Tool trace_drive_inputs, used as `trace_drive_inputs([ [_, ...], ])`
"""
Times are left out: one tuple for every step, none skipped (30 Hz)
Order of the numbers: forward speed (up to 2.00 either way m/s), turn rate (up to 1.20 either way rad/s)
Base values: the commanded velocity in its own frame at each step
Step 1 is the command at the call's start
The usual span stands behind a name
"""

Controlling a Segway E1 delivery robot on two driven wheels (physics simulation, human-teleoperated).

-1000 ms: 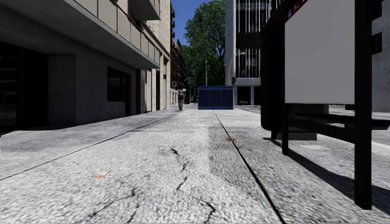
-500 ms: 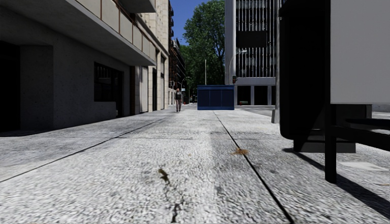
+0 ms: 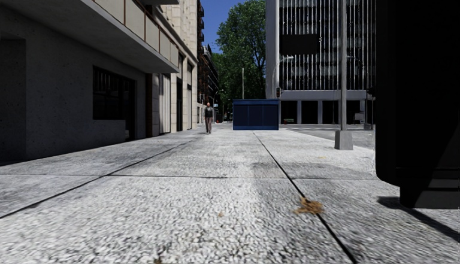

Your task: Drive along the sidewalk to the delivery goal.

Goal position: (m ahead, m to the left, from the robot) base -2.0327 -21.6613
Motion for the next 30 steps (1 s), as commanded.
trace_drive_inputs([
  [2.00, 0.00],
  [2.00, 0.00],
  [2.00, 0.00],
  [2.00, 0.00],
  [2.00, 0.00],
  [2.00, 0.00],
  [2.00, 0.00],
  [2.00, 0.00],
  [2.00, 0.00],
  [2.00, 0.00],
  [2.00, 0.00],
  [2.00, 0.00],
  [2.00, 0.00],
  [2.00, 0.00],
  [2.00, 0.00],
  [2.00, 0.00],
  [2.00, 0.00],
  [2.00, -0.05],
  [2.00, -0.12],
  [2.00, -0.15],
  [2.00, -0.15],
  [2.00, -0.16],
  [2.00, -0.16],
  [2.00, -0.16],
  [2.00, -0.16],
  [2.00, -0.16],
  [2.00, -0.16],
  [2.00, -0.16],
  [2.00, -0.16],
  [2.00, -0.16],
])
